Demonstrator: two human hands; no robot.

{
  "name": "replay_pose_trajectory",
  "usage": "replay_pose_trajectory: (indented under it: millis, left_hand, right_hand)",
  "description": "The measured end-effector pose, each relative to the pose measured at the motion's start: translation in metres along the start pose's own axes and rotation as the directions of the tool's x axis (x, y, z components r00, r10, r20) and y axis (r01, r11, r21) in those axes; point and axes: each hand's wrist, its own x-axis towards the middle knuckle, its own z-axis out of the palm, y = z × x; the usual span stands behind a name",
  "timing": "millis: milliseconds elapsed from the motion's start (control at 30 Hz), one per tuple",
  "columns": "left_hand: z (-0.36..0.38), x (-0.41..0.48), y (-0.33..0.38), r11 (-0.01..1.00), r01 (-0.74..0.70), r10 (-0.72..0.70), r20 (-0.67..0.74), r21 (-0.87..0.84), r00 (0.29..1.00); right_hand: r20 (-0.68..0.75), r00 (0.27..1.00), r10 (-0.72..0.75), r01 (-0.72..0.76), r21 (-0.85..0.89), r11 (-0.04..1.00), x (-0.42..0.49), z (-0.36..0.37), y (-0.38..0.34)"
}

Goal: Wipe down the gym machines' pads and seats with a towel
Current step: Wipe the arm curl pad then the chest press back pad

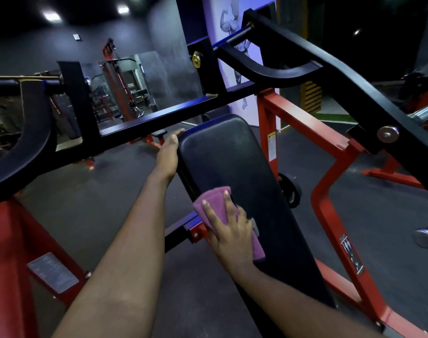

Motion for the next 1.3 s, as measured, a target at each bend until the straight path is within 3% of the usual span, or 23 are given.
replay_pose_trajectory:
  millis: [200,433,600,800,933,1067,1200,1300]
  left_hand:
    - [0.003,0.003,0.004,0.996,0.062,-0.063,-0.01,-0.059,0.998]
    - [0.007,0.003,0.001,0.991,-0.019,0.007,-0.086,-0.135,0.996]
    - [0.012,0.004,-0.016,0.997,-0.073,0.068,-0.168,-0.027,0.983]
    - [0.022,-0.009,-0.008,0.998,-0.062,0.064,-0.195,0.015,0.979]
    - [0.022,-0.007,-0.014,0.994,-0.081,0.095,-0.222,0.074,0.97]
    - [0.021,-0.004,-0.02,0.989,-0.117,0.136,-0.22,0.095,0.966]
    - [0.025,-0.009,-0.023,0.986,-0.136,0.158,-0.278,0.096,0.947]
    - [0.038,-0.024,-0.03,0.989,-0.117,0.141,-0.336,0.09,0.931]
  right_hand:
    - [-0.022,0.997,0.072,-0.071,0.034,0.997,0.032,-0.009,-0.018]
    - [-0.114,0.987,0.112,-0.101,0.098,0.99,0.135,-0.033,-0.043]
    - [-0.121,0.967,0.224,-0.21,0.118,0.971,0.187,-0.044,-0.022]
    - [-0.062,0.855,0.516,-0.507,0.121,0.854,0.184,-0.036,0.047]
    - [-0.02,0.739,0.674,-0.653,0.228,0.723,0.154,-0.031,0.085]
    - [-0.035,0.806,0.591,-0.568,0.233,0.789,0.129,-0.031,0.054]
    - [-0.02,0.941,0.339,-0.324,0.244,0.914,0.092,-0.036,-0.011]
    - [-0.035,0.974,0.223,-0.21,0.219,0.953,0.058,-0.026,-0.034]
